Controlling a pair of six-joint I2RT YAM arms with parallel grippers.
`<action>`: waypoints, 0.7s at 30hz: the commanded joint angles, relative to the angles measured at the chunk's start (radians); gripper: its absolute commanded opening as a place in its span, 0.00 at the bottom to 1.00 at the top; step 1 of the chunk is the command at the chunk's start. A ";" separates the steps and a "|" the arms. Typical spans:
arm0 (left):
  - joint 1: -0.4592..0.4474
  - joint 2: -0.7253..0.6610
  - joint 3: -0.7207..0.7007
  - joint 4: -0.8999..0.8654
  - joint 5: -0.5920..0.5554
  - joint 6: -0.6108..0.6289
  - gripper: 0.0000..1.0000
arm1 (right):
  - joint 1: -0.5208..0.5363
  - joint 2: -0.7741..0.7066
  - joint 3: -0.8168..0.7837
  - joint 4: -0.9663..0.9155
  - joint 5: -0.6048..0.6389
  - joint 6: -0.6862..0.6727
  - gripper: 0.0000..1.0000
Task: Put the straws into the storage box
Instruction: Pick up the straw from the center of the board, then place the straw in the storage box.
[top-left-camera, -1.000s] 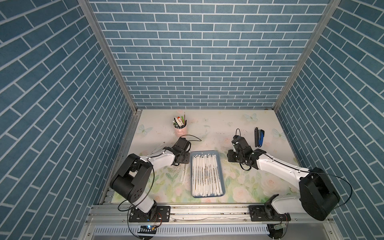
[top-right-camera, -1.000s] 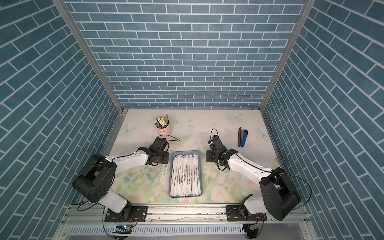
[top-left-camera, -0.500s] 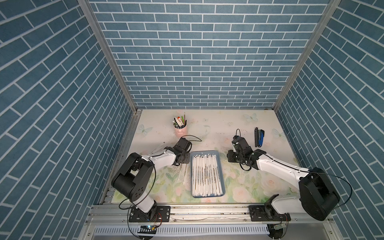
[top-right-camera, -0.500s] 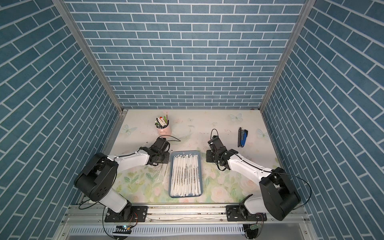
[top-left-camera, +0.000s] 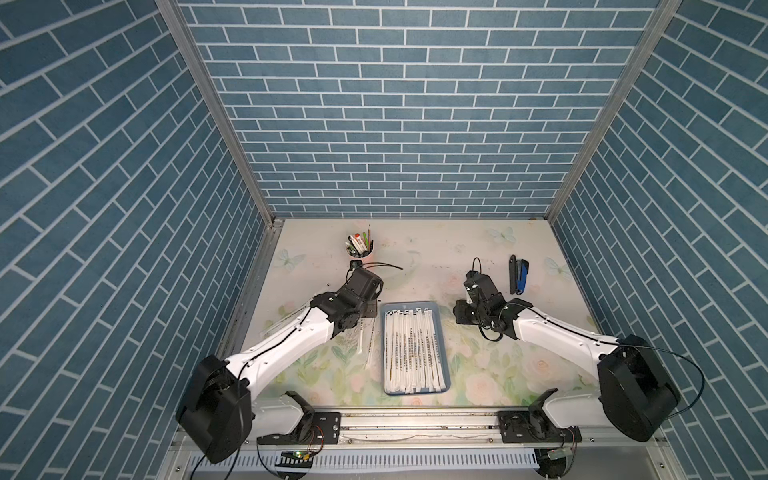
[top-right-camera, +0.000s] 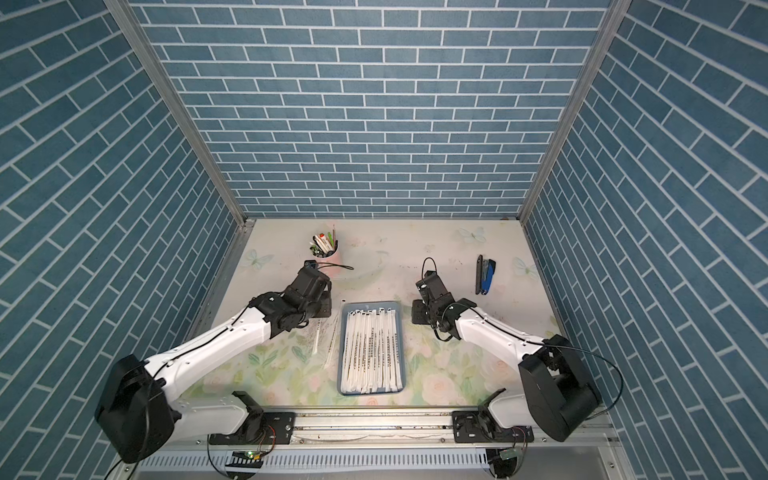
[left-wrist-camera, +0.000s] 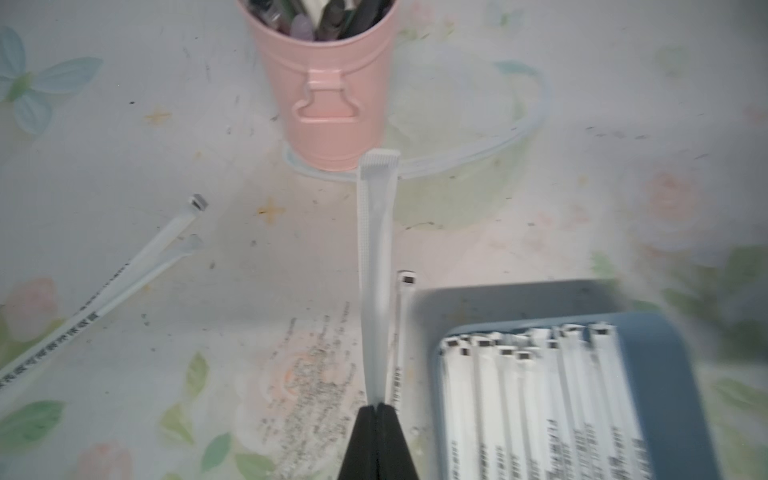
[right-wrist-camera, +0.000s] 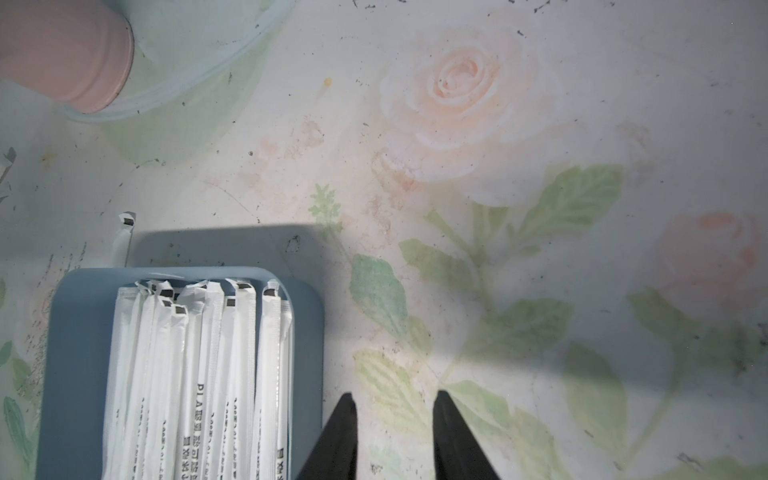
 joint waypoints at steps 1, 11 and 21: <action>-0.146 -0.004 -0.006 -0.034 -0.045 -0.213 0.00 | -0.005 0.004 -0.009 0.026 -0.017 -0.011 0.32; -0.350 0.199 -0.066 0.121 -0.139 -0.443 0.00 | -0.005 -0.020 -0.030 0.033 -0.021 -0.007 0.32; -0.349 0.256 -0.113 0.080 -0.173 -0.449 0.00 | -0.008 -0.016 -0.037 0.039 -0.030 -0.007 0.32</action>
